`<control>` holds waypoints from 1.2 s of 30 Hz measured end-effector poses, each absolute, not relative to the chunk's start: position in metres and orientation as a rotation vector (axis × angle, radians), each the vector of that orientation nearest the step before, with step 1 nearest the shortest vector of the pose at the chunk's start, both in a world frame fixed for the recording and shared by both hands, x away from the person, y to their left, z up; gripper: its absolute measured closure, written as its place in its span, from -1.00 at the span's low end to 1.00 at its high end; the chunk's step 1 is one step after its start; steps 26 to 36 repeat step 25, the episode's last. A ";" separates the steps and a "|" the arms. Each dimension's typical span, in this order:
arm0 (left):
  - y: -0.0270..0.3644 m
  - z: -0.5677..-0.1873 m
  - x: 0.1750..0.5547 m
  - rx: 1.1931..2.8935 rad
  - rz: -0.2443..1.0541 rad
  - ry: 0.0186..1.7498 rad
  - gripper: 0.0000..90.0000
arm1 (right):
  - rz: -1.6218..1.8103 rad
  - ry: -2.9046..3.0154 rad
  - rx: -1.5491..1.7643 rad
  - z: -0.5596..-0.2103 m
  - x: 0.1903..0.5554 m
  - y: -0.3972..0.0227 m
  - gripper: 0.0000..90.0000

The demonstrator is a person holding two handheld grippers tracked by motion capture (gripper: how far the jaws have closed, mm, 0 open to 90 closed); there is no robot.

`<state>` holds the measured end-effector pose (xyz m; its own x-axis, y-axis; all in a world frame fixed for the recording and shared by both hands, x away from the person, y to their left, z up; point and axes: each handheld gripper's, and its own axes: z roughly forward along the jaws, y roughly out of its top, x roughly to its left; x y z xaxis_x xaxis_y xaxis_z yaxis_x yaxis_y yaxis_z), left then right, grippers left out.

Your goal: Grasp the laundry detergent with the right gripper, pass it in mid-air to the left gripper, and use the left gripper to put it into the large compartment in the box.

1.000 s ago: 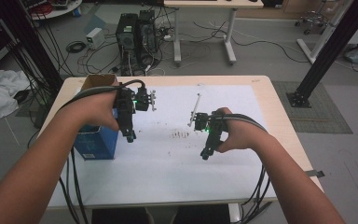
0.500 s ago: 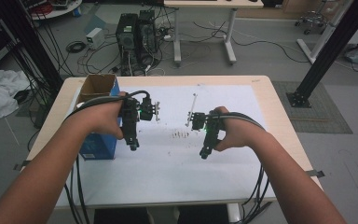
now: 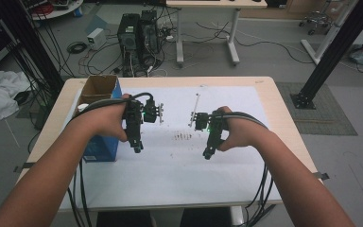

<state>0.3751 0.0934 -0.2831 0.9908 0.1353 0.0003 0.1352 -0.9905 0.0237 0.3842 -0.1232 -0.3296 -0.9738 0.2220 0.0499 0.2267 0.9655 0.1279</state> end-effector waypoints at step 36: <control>0.095 -0.282 0.374 3.107 0.005 0.220 -0.82 | -0.203 -3.096 -0.357 -0.324 0.382 -0.123 -0.95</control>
